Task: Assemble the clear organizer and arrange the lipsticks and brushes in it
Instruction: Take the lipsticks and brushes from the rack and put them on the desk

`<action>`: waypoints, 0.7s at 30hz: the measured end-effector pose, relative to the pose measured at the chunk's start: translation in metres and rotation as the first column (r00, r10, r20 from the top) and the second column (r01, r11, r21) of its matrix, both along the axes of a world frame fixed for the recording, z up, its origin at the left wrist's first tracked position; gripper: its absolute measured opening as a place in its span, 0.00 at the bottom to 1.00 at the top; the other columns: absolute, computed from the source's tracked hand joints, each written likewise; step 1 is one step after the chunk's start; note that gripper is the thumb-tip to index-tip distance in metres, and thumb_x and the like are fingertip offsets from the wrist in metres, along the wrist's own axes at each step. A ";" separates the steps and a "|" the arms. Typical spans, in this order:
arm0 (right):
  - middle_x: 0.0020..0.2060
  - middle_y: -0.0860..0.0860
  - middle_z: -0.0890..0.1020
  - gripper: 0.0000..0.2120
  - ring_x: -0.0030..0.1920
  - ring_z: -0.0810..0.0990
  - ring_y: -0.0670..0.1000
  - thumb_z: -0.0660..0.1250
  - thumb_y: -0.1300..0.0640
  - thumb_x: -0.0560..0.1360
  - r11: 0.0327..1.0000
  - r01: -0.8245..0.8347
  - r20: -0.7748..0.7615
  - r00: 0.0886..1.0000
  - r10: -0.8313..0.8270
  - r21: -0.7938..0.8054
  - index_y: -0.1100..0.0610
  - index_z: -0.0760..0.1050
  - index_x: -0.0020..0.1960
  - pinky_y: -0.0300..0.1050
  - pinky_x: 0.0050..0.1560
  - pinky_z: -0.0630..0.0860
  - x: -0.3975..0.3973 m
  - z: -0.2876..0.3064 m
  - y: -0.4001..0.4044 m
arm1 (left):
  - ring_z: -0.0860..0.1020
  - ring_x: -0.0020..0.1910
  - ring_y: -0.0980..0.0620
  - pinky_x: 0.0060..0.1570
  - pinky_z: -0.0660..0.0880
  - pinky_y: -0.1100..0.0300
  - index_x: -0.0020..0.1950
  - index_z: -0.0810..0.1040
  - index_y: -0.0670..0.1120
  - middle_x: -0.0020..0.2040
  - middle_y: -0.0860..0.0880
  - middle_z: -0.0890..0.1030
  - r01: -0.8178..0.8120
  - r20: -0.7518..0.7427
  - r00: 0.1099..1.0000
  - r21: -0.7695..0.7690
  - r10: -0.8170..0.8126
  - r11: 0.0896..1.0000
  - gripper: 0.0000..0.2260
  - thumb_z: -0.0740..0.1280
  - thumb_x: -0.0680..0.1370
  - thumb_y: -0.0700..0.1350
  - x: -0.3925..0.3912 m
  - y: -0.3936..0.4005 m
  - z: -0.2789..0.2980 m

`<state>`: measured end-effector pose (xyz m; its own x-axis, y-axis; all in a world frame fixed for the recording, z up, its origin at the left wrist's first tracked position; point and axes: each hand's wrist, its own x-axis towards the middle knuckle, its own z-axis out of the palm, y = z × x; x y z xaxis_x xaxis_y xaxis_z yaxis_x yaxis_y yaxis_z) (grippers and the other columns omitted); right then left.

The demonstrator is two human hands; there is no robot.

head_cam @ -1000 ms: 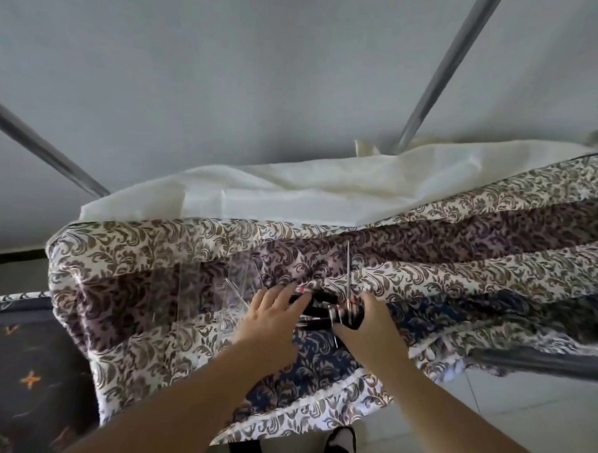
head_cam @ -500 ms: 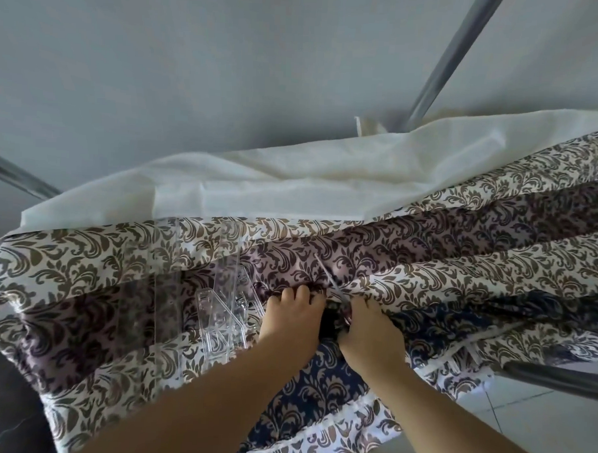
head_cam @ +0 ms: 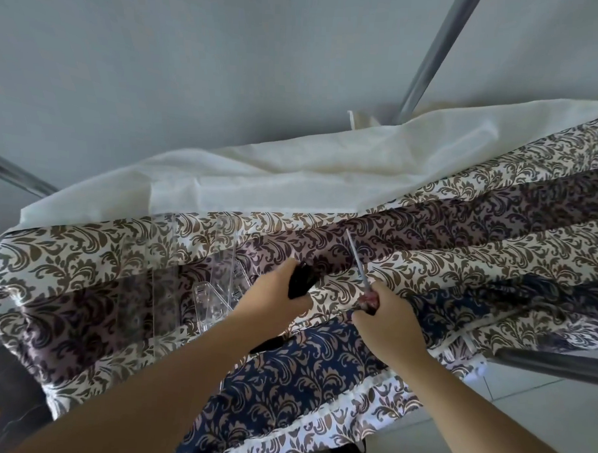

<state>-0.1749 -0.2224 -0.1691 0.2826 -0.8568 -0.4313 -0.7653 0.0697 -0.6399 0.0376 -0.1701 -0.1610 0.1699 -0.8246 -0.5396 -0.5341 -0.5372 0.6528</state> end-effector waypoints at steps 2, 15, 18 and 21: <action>0.28 0.46 0.68 0.09 0.24 0.62 0.45 0.65 0.59 0.70 1.000 0.012 0.014 1.000 -0.012 0.006 0.51 0.65 0.37 0.42 0.29 0.62 -0.003 0.003 0.003 | 0.80 0.36 0.55 0.34 0.82 0.59 0.53 0.70 0.57 0.41 0.54 0.80 0.067 0.098 0.993 -0.010 -0.065 0.998 0.11 0.70 0.75 0.46 0.008 0.004 0.012; 0.30 0.48 0.73 0.05 0.24 0.63 0.44 0.65 0.58 0.70 0.987 -0.068 0.069 0.996 0.058 0.147 0.49 0.71 0.41 0.42 0.27 0.63 -0.013 0.013 0.016 | 0.80 0.52 0.46 0.43 0.73 0.53 0.65 0.72 0.44 0.57 0.46 0.78 0.494 0.535 0.473 0.496 -0.700 0.713 0.18 0.69 0.76 0.36 -0.018 0.044 0.010; 0.28 0.45 0.72 0.04 0.23 0.63 0.43 0.65 0.58 0.70 0.985 -0.061 0.088 0.995 0.047 0.161 0.50 0.71 0.41 0.40 0.26 0.63 -0.015 0.016 0.016 | 0.79 0.48 0.47 0.42 0.73 0.55 0.62 0.74 0.45 0.53 0.48 0.79 0.458 0.555 0.529 0.451 -0.642 0.766 0.15 0.68 0.77 0.36 -0.020 0.042 0.013; 0.23 0.43 0.69 0.03 0.21 0.62 0.42 0.66 0.58 0.72 0.979 -0.058 0.114 0.993 0.036 0.197 0.52 0.73 0.44 0.38 0.23 0.61 -0.019 0.025 0.015 | 0.77 0.40 0.52 0.37 0.74 0.58 0.58 0.75 0.49 0.44 0.53 0.77 0.341 0.554 0.706 0.280 -0.441 0.898 0.09 0.67 0.78 0.41 -0.015 0.037 0.029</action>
<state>-0.1935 -0.2076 -0.1436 0.3757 -0.7414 -0.5561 -0.6967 0.1697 -0.6970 0.0226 -0.1330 -0.1323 0.1742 -0.8104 -0.5594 -0.9654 -0.2525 0.0652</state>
